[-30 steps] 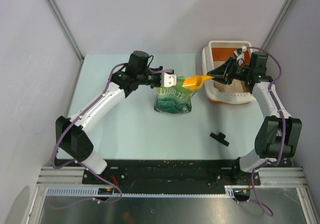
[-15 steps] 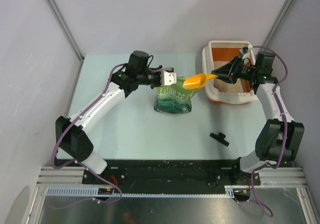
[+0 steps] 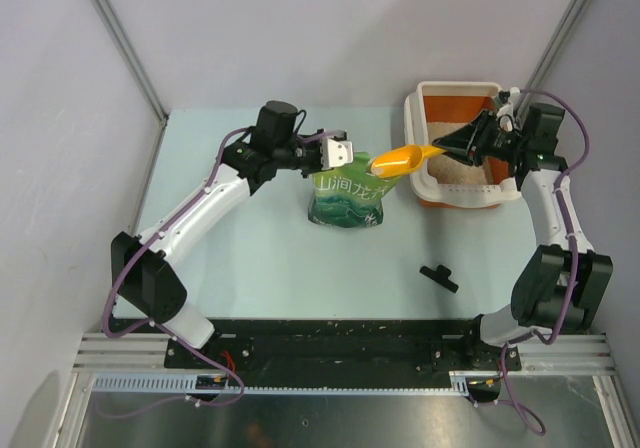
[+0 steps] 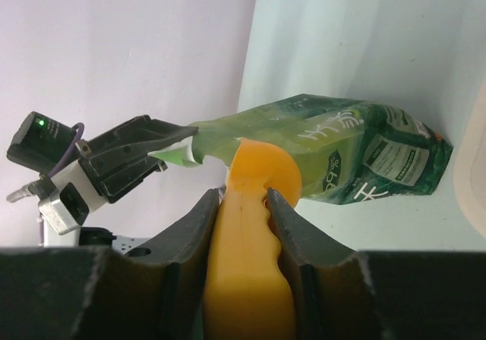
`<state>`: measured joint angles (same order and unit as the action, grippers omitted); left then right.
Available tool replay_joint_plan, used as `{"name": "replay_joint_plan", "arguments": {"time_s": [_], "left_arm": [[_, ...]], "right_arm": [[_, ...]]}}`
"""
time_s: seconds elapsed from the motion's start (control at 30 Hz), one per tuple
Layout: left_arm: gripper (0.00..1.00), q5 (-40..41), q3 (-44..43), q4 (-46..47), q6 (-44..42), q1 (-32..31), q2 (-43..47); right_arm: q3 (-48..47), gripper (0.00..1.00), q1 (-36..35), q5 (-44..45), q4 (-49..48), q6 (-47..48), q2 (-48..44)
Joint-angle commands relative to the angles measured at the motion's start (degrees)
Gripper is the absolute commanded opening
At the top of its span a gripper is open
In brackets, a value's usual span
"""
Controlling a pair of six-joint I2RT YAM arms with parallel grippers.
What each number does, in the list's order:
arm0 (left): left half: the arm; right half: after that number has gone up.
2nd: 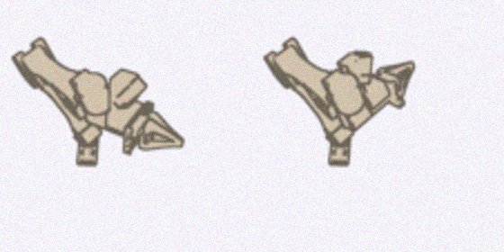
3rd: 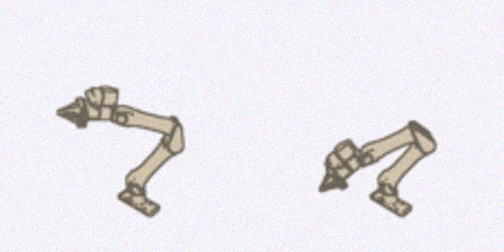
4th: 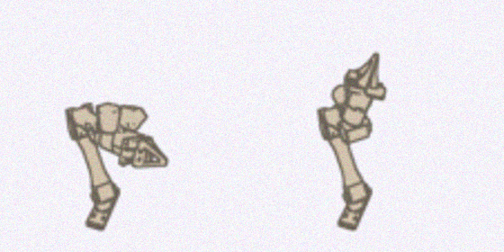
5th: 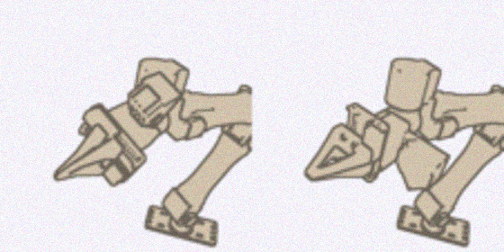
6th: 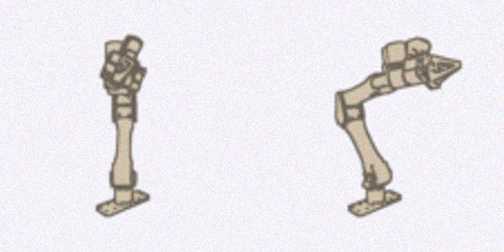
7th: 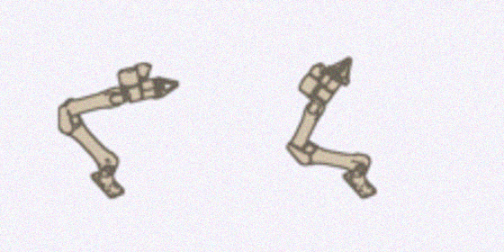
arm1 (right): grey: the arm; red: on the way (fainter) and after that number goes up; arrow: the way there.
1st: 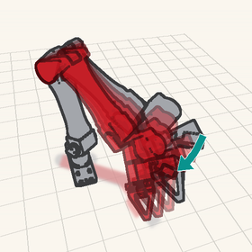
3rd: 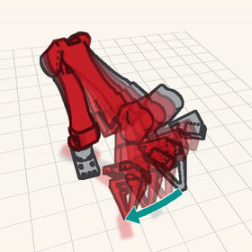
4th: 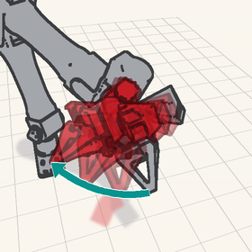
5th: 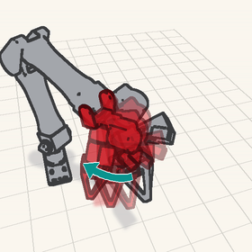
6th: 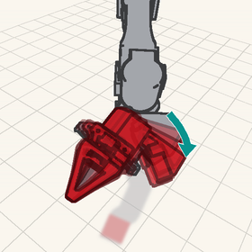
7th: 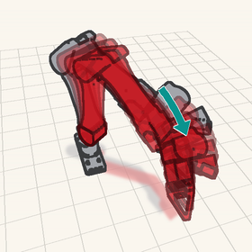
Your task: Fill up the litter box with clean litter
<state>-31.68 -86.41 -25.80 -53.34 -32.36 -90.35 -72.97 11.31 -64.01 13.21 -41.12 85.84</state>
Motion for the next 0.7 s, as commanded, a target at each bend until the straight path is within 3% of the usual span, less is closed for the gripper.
{"name": "replay_joint_plan", "arguments": {"time_s": [0.0, 0.3, 0.5, 0.67], "left_arm": [[0.0, -1.2, -5.0, 7.2, 1.7, 0.5, 3.4], [0.0, -1.5, -4.6, 7.3, 2.7, -0.3, 4.0], [0.0, -2.5, -4.9, 7.2, 4.6, -1.3, 4.3], [0.0, -4.3, -4.7, 7.4, 9.4, -1.7, 4.7]], "right_arm": [[-0.7, 0.0, -0.8, 3.6, 1.1, 3.9, -3.8], [-1.0, 0.0, -1.3, 7.4, 5.3, 7.4, -3.8], [-8.9, 0.0, -9.1, 21.2, 18.2, 25.9, -5.2], [-15.0, 0.0, -18.7, 41.0, 24.6, 34.3, -4.1]]}}
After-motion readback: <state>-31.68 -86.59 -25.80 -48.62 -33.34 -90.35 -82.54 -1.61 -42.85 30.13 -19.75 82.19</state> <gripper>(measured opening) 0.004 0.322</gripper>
